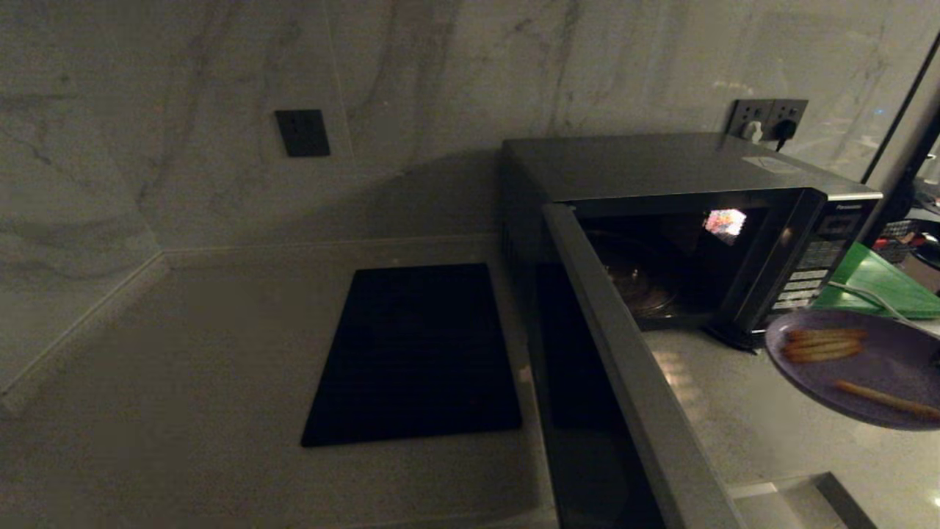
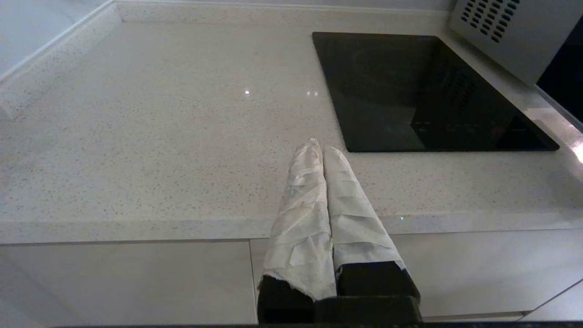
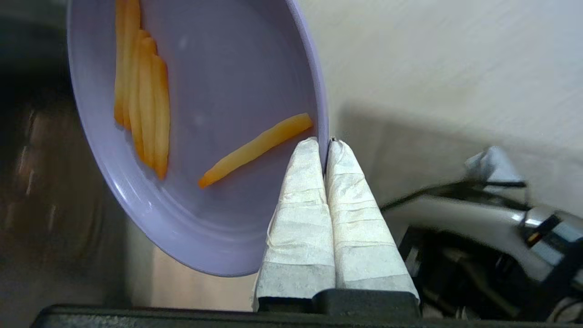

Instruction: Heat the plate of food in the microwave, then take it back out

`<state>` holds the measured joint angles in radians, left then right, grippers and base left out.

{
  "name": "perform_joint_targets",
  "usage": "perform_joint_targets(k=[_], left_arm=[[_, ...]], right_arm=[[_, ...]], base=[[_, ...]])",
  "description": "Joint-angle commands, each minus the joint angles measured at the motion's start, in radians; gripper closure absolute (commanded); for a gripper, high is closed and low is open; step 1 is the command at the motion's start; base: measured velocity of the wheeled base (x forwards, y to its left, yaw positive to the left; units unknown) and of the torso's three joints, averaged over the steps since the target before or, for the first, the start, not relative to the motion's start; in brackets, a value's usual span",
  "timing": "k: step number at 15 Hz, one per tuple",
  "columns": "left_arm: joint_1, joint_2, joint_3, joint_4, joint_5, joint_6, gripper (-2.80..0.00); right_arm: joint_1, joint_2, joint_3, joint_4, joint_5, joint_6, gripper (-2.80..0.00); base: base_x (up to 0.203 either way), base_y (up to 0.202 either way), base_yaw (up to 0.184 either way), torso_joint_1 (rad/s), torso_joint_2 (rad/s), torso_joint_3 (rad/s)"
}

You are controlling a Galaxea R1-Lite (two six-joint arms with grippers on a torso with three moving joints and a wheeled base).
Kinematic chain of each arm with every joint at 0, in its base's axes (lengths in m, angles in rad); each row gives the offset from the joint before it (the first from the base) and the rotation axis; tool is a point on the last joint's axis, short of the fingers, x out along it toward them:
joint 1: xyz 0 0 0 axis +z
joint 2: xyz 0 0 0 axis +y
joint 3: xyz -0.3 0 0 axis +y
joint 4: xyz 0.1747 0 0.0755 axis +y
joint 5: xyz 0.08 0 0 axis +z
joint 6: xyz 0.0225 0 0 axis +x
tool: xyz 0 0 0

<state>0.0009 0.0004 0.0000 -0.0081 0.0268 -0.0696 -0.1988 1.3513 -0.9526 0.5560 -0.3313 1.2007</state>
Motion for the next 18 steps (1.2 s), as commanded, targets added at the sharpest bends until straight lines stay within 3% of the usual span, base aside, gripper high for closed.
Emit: perform_joint_targets(k=[1,4,7,11,18], left_arm=[[0.001,0.001,0.000,0.000,0.001,-0.001,0.00],[0.001,0.001,0.000,0.000,0.001,-0.001,0.00],[0.001,0.001,0.000,-0.001,0.001,-0.001,0.00],[-0.001,0.001,0.000,0.000,0.001,0.000,0.00],[0.001,0.001,0.000,0.000,0.001,-0.001,0.00]], right_arm=[[-0.172,0.015,0.008,-0.001,0.009,-0.038,0.00],[-0.369,0.099,0.007,-0.025,0.091,-0.103,0.00],[-0.472,0.222,0.004,-0.093,0.146,-0.157,0.00],[-0.522,0.369,-0.035,-0.186,0.153,-0.184,0.00],[-0.588,0.566,-0.239,-0.196,0.159,-0.188,0.00]], base=[[0.000,0.000,0.000,0.000,0.00,0.000],[0.000,0.000,0.000,0.000,0.00,0.000],[0.000,0.000,0.000,0.000,0.00,0.000],[0.000,0.000,0.000,0.000,0.00,0.000],[0.000,0.000,0.000,0.000,0.00,0.000]])
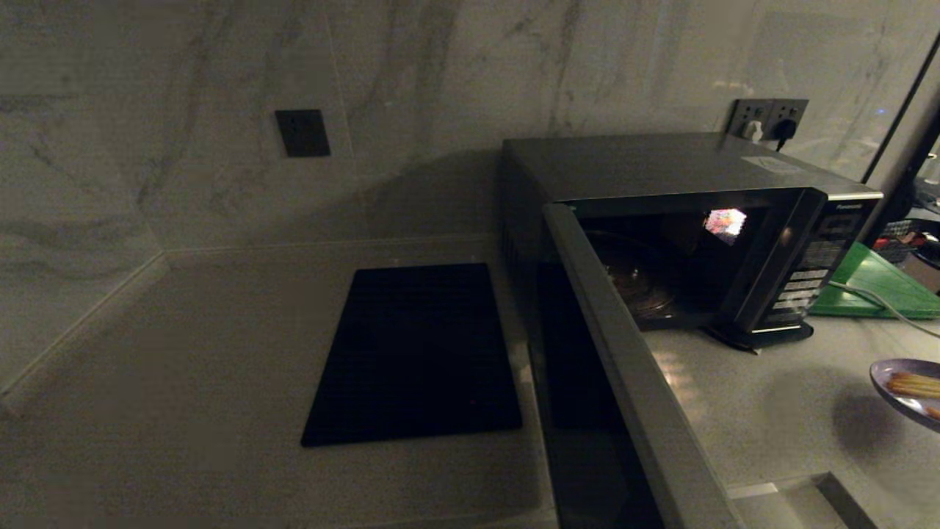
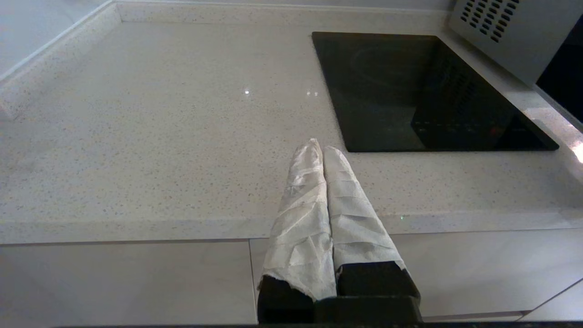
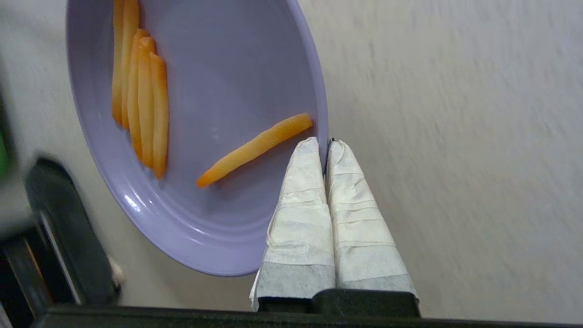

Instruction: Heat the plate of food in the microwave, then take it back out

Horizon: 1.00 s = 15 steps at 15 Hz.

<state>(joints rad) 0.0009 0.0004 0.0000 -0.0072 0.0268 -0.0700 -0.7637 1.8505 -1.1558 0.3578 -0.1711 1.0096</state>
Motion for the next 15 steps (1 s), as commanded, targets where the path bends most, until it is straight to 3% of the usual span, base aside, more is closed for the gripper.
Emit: perform_joint_targets(k=[1,13,14,15], left_arm=[[0.001,0.001,0.000,-0.001,0.001,0.001,0.00],[0.001,0.001,0.000,0.000,0.001,-0.001,0.00],[0.000,0.001,0.000,-0.001,0.001,-0.001,0.00],[0.001,0.001,0.000,0.000,0.001,-0.001,0.00]], right_arm=[[-0.041,0.086,-0.052,0.002,0.000,-0.007,0.00],[-0.095,0.185,-0.111,0.000,0.013,-0.052,0.00],[-0.096,0.187,-0.111,0.000,0.013,-0.070,-2.80],[-0.102,0.187,-0.111,0.000,0.015,-0.094,-2.80]], base=[[0.000,0.000,0.000,0.000,0.00,0.000],[0.000,0.000,0.000,0.000,0.00,0.000],[0.000,0.000,0.000,0.000,0.00,0.000],[0.000,0.000,0.000,0.000,0.00,0.000]])
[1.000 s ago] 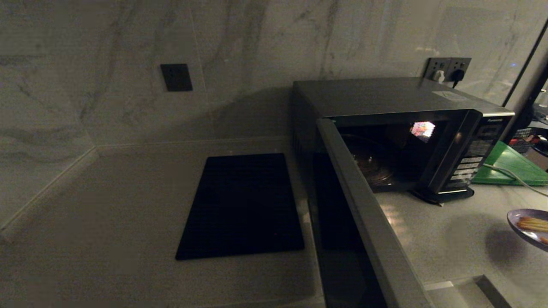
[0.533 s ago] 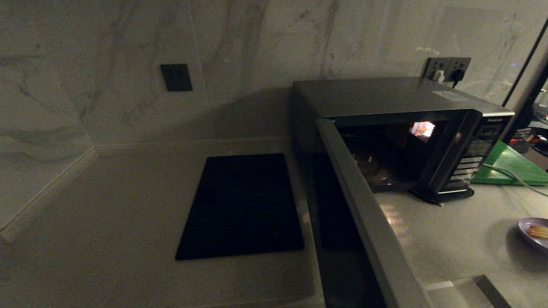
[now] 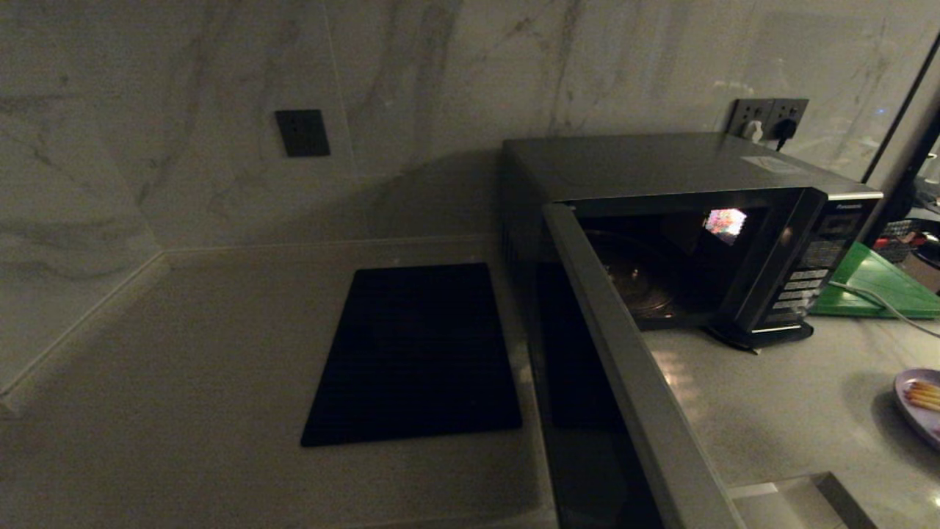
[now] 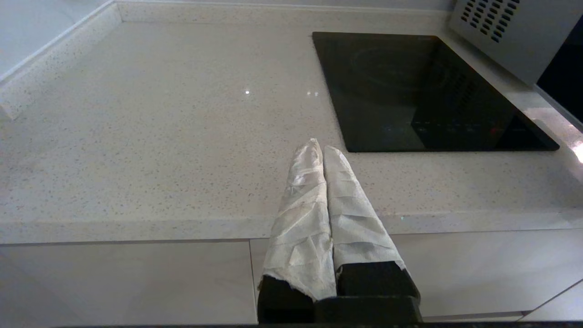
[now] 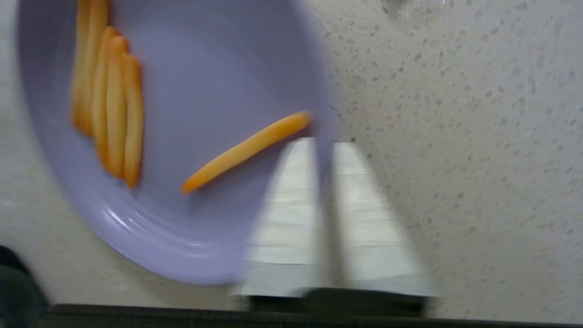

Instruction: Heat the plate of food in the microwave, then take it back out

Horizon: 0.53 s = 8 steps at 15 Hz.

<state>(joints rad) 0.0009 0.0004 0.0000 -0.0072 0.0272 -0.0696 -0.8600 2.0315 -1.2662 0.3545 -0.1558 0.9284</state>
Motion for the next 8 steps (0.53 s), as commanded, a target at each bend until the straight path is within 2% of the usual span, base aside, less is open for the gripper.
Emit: perform_joint_targets(k=[1,6,8], left_arm=[[0.001,0.001,0.000,0.000,0.000,-0.001,0.00],[0.001,0.001,0.000,0.000,0.000,-0.001,0.00],[0.000,0.001,0.000,0.000,0.000,-0.001,0.00]], right_arm=[[-0.019,0.005,-0.001,0.003,0.002,-0.036,-2.80],[-0.063,-0.059,0.004,0.008,0.050,-0.080,-2.80],[-0.078,-0.166,0.012,0.023,0.115,-0.092,-2.80]], base=[[0.000,0.000,0.000,0.000,0.00,0.000],[0.000,0.000,0.000,0.000,0.00,0.000],[0.000,0.000,0.000,0.000,0.00,0.000]])
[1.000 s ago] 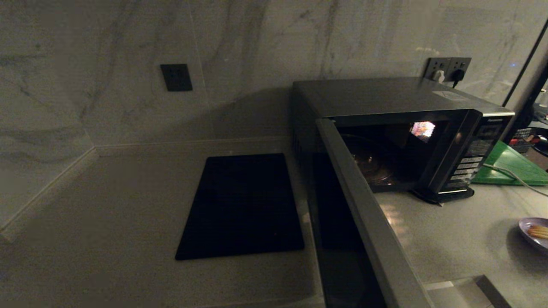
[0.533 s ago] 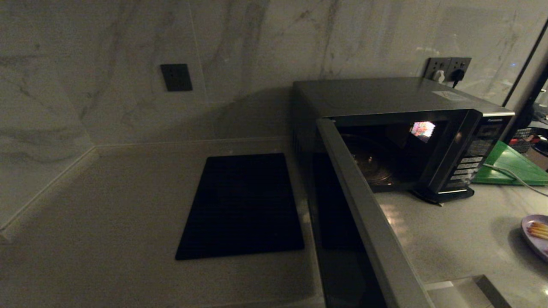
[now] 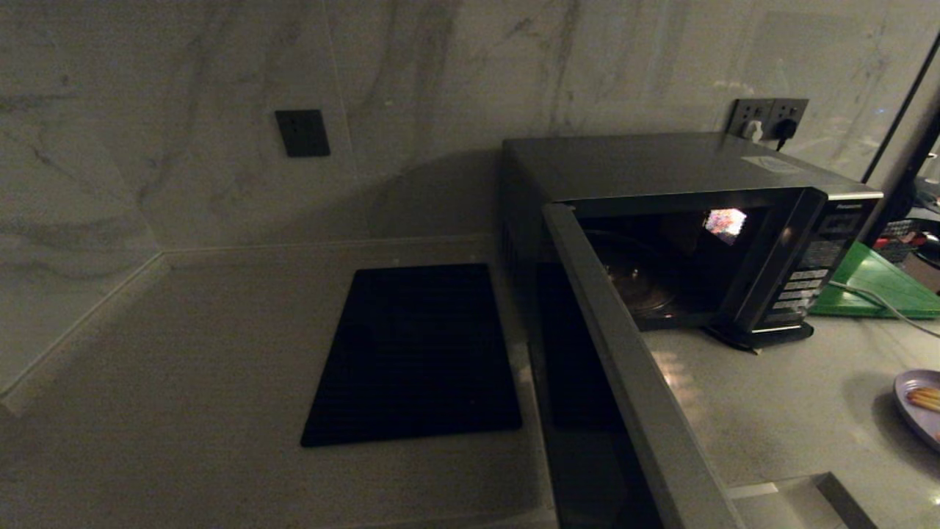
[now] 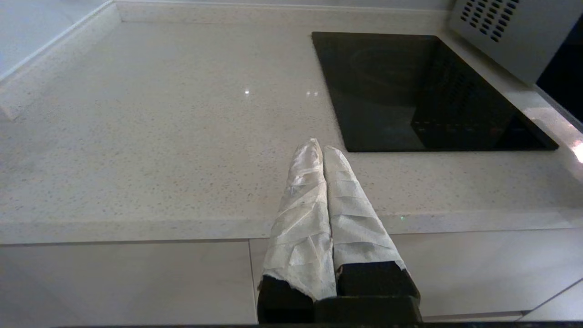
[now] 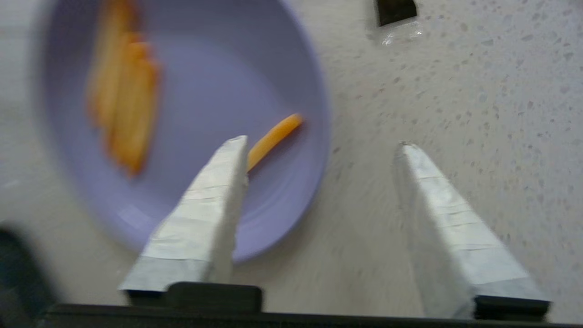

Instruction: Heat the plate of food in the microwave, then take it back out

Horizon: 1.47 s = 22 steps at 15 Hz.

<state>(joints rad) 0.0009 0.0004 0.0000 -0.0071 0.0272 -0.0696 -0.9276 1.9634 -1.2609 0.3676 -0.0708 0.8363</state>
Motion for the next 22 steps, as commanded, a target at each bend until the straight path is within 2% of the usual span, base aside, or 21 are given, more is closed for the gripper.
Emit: perform_joint_targets(k=[1,4,6,8,9,11,16,17,19,22], left_arm=[[0.000,0.001,0.000,-0.001,0.000,0.000,0.00],[0.001,0.001,0.000,-0.001,0.000,-0.001,0.00],[0.001,0.001,0.000,-0.001,0.000,-0.001,0.00],[0.001,0.001,0.000,-0.001,0.000,-0.001,0.00],[0.001,0.001,0.000,-0.001,0.000,-0.001,0.00],[0.000,0.001,0.000,-0.001,0.000,-0.001,0.00],[0.001,0.001,0.000,-0.001,0.000,-0.001,0.00],[-0.001,0.001,0.000,-0.001,0.000,-0.001,0.00],[0.000,0.001,0.000,-0.001,0.000,-0.001,0.00],[0.001,0.001,0.000,-0.001,0.000,-0.001,0.00]], right_arm=[[-0.014,-0.157,0.017,0.023,0.061,-0.009,-2.80],[-0.017,-0.387,0.087,0.090,0.196,-0.087,-2.80],[-0.017,-0.561,0.153,0.167,0.361,-0.237,-2.80],[0.000,-0.712,0.210,0.285,0.481,-0.455,-2.80],[0.037,-0.765,0.227,0.349,0.527,-0.556,0.00],[0.151,-0.795,0.217,0.394,0.561,-0.612,0.00],[0.441,-0.801,0.102,0.405,0.603,-0.646,0.00],[0.492,-0.802,0.068,0.402,0.624,-0.676,0.00],[0.573,-0.801,0.020,0.383,0.705,-0.800,0.00],[0.735,-0.763,-0.060,0.329,0.729,-0.864,0.00]], base=[[0.000,0.000,0.000,0.000,0.00,0.000],[0.000,0.000,0.000,0.000,0.00,0.000],[0.000,0.000,0.000,0.000,0.00,0.000],[0.000,0.000,0.000,0.000,0.00,0.000],[0.000,0.000,0.000,0.000,0.00,0.000],[0.000,0.000,0.000,0.000,0.00,0.000],[0.000,0.000,0.000,0.000,0.00,0.000],[0.000,0.000,0.000,0.000,0.00,0.000],[0.000,0.000,0.000,0.000,0.00,0.000],[0.000,0.000,0.000,0.000,0.00,0.000]])
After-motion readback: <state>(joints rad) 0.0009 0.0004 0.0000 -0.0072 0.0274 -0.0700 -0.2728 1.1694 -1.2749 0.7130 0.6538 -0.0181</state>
